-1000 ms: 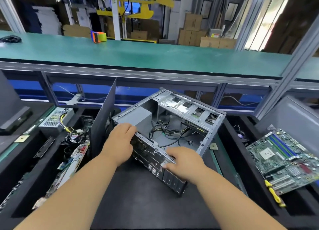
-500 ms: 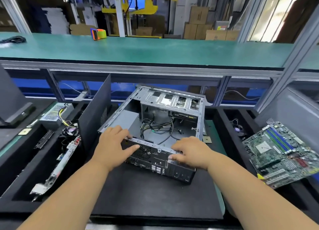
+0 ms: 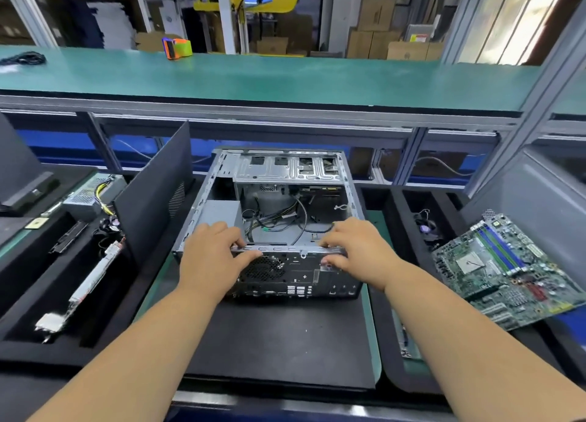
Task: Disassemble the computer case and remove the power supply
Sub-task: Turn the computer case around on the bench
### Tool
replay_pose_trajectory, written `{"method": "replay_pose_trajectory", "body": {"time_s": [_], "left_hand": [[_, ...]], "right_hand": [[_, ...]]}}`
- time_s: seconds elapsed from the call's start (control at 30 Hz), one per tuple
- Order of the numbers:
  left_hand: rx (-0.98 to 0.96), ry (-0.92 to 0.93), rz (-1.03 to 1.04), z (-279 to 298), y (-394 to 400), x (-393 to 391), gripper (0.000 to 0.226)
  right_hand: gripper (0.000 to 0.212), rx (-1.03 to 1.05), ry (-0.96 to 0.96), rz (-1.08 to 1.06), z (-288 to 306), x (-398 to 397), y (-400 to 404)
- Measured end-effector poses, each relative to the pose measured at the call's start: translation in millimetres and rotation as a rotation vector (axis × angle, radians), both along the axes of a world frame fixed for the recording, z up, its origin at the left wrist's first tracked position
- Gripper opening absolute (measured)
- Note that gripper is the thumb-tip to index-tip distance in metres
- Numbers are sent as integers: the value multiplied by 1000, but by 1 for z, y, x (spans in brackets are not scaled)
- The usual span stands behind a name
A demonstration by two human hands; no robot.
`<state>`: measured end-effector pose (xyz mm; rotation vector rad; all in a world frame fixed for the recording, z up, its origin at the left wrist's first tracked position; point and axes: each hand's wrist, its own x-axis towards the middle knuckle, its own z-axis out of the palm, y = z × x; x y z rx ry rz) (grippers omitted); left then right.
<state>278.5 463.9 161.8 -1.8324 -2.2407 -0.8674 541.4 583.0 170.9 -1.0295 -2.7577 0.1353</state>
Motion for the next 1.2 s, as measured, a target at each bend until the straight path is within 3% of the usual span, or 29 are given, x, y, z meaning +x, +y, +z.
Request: {"method": "replay_pose_trajectory", "body": {"time_s": [0.1, 0.23, 0.37, 0.57, 0.77, 0.93, 1.2], "left_hand": [[-11, 28, 46, 0, 3, 10, 32], [-39, 47, 62, -6, 2, 21, 25], [-28, 6, -108, -8, 3, 44, 36], [18, 77, -372, 8, 26, 99, 34], [-5, 119, -502, 10, 39, 149, 33], [-12, 118, -523, 5, 45, 171, 33], [-29, 105, -515, 7, 43, 183, 33]], "right_hand": [[33, 48, 47, -37, -4, 6, 0], [39, 39, 308, -186, -8, 34, -5], [37, -25, 458, -442, -19, 76, -6], [29, -210, 439, -736, -49, 145, -7], [32, -334, 288, -928, -76, 192, -21], [48, -434, 170, -992, -94, 212, -31], [39, -499, 157, -1005, -109, 213, -28]]}}
